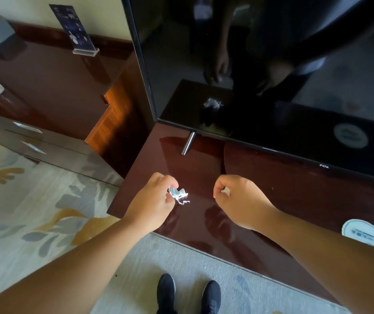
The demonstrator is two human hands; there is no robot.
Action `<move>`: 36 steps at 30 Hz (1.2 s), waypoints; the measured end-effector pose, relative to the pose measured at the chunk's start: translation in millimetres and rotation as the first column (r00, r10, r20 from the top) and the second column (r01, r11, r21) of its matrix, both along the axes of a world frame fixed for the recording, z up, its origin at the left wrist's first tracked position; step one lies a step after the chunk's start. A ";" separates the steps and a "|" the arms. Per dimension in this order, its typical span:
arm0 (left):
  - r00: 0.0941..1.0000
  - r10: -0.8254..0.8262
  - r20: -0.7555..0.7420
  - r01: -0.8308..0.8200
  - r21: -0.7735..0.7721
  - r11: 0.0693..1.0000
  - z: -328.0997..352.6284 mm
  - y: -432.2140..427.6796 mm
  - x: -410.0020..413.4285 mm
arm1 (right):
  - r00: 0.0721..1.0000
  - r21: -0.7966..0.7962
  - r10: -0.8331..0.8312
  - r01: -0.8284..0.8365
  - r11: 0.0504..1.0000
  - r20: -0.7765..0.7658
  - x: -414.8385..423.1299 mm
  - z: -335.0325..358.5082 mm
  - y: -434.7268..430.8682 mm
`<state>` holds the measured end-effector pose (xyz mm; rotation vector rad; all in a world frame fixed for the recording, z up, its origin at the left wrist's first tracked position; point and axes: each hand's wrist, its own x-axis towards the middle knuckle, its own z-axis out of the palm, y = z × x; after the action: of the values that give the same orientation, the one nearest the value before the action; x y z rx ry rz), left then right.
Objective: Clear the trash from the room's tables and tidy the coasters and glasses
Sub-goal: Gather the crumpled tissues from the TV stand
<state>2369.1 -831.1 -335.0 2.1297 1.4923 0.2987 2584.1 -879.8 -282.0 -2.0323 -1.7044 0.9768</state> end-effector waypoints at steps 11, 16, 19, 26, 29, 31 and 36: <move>0.985 -0.148 -0.094 0.135 -0.131 0.982 -52.7 14.8 7.0 | 0.995 -0.043 -0.104 0.104 0.994 0.006 -18.8 -24.4 6.6; 0.976 -0.201 -0.083 0.191 -0.118 0.974 -57.8 16.5 10.0 | 0.992 -0.081 -0.130 0.130 0.988 0.002 -24.8 -32.5 8.9; 0.966 -0.218 -0.135 0.204 -0.115 0.972 -58.4 18.4 10.6 | 0.990 -0.089 -0.139 0.139 0.986 0.002 -28.3 -36.7 10.6; 0.991 -0.109 -0.075 0.096 -0.159 0.983 -40.1 26.3 -1.3 | 0.992 -0.066 -0.121 0.119 0.991 -0.022 -38.1 -29.7 14.4; 0.996 -0.084 -0.026 0.078 -0.166 0.983 -19.8 25.2 -5.2 | 0.993 -0.042 -0.110 0.108 0.993 -0.048 -39.1 -16.0 14.4; 0.999 -0.052 0.008 0.053 -0.177 0.983 -2.2 22.0 -4.8 | 0.994 -0.020 -0.102 0.101 0.995 -0.049 -37.4 -3.5 11.9; 0.989 -0.149 0.023 0.150 -0.126 0.981 50.3 11.2 12.7 | 0.997 0.064 -0.074 0.076 0.995 -0.032 -23.8 38.0 -3.3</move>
<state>2381.9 -819.8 -284.7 2.1194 1.2992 0.1586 2560.3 -883.1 -244.0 -2.0149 -1.6111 0.9104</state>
